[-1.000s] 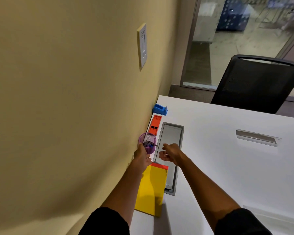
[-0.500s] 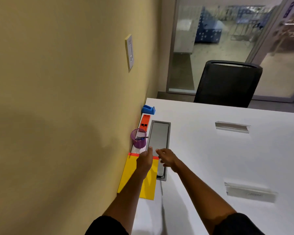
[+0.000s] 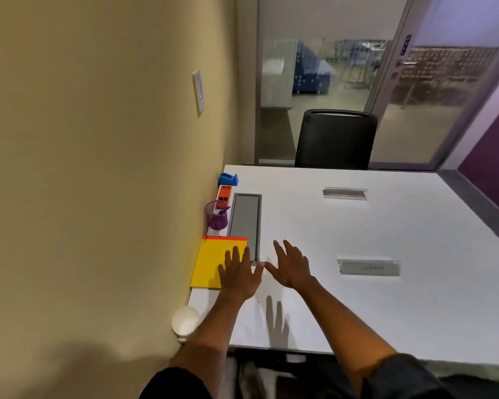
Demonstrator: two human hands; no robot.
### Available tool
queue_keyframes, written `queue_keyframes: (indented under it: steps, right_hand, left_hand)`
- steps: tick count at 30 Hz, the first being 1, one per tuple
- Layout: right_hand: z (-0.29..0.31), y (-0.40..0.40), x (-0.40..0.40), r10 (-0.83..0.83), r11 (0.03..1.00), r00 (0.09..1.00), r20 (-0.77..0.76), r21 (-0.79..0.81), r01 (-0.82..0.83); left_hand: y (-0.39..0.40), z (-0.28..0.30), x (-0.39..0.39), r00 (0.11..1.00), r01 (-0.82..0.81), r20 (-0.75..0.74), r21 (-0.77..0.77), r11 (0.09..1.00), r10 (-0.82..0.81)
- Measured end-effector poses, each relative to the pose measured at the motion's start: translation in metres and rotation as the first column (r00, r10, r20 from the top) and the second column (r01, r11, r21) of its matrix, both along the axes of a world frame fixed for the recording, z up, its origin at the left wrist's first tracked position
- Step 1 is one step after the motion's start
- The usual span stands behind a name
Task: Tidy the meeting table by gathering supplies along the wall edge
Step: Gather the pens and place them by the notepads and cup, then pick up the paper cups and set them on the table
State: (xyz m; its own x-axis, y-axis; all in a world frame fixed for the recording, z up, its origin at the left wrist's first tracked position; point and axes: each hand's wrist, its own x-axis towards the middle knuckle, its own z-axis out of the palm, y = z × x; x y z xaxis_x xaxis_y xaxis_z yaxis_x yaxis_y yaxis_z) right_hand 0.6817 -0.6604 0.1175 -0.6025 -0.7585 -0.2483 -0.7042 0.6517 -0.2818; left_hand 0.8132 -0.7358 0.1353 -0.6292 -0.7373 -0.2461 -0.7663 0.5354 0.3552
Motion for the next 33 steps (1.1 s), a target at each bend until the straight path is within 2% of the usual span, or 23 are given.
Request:
queue_keyframes:
  steps: [6, 14, 25, 33]
  right_hand:
    - [0.009, 0.06, 0.024, 0.019, 1.0, 0.995, -0.1, 0.018, -0.018]
    - [0.012, 0.115, 0.019, -0.012, 0.998, 0.995, -0.098, 0.054, 0.017]
    - [-0.011, 0.144, 0.01, 0.095, 0.99, 0.996, -0.001, 0.109, -0.094]
    - [-0.029, 0.13, 0.028, 0.243, 0.966, 0.97, -0.026, 0.093, -0.239]
  left_hand:
    - [0.053, 0.001, 0.02, 0.999, 0.045, 0.01, -0.035, 0.998, -0.045]
    - [0.097, 0.0, 0.014, 0.997, 0.067, 0.037, -0.033, 0.997, -0.066]
    - [0.135, -0.033, 0.035, 0.996, -0.044, 0.082, 0.014, 0.999, 0.043]
    - [0.136, -0.049, 0.077, 0.972, -0.175, 0.145, -0.064, 0.982, 0.183]
